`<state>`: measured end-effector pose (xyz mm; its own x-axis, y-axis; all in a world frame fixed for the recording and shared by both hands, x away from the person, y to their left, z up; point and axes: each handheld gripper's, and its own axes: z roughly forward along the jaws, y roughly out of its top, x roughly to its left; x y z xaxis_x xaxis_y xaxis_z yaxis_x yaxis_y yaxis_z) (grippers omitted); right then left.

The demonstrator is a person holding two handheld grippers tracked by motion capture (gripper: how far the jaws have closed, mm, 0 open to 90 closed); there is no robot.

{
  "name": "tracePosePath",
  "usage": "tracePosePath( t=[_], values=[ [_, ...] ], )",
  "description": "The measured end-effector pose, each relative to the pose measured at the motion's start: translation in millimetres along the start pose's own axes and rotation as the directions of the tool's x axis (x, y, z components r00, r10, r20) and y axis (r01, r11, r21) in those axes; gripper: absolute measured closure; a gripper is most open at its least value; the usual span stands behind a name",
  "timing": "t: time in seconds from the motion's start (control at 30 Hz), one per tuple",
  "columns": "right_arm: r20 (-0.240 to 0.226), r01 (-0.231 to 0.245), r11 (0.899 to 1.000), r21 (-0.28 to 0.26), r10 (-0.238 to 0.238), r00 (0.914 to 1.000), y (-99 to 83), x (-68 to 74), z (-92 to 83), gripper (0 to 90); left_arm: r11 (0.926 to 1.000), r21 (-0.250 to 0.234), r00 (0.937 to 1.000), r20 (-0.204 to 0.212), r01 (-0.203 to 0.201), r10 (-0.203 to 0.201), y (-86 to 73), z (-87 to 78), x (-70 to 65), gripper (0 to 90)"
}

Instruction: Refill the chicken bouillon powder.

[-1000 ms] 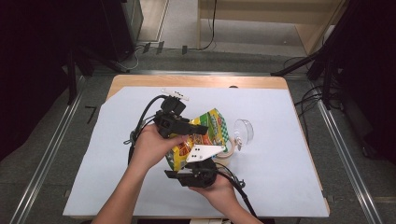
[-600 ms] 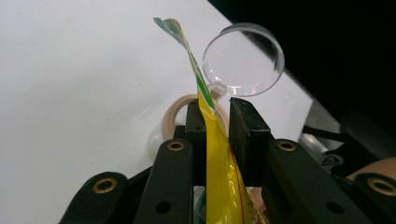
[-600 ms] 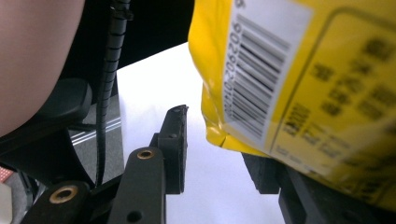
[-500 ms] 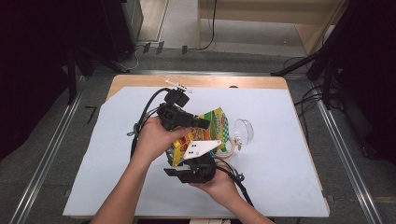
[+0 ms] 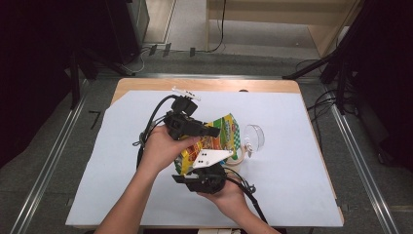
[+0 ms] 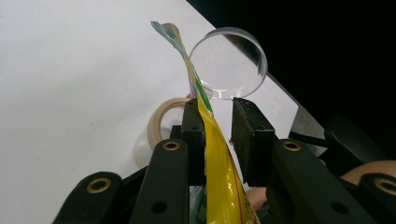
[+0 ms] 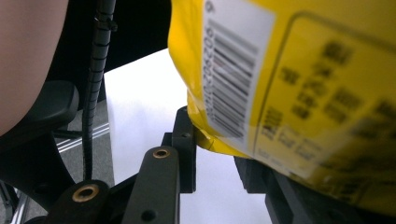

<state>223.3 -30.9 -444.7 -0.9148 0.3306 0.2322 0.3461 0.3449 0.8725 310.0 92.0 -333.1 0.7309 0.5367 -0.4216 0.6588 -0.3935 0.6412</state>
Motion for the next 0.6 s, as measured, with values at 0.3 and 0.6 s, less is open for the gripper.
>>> tracePosePath(
  t=[0.3,0.6],
  values=[
    [0.005,0.009,1.000,-0.006,-0.009,0.9999,0.5,-0.2,-1.4,72.9,0.9996,-0.021,0.9998,0.002,-0.018,0.018,-1.0,-4.1,-4.3,74.0],
    [-0.007,-0.014,1.000,-0.008,0.014,0.9999,-0.2,-1.9,-1.4,72.8,0.9994,-0.021,0.9995,-0.013,-0.028,0.027,-1.4,-4.5,-6.5,73.4]
  ],
)
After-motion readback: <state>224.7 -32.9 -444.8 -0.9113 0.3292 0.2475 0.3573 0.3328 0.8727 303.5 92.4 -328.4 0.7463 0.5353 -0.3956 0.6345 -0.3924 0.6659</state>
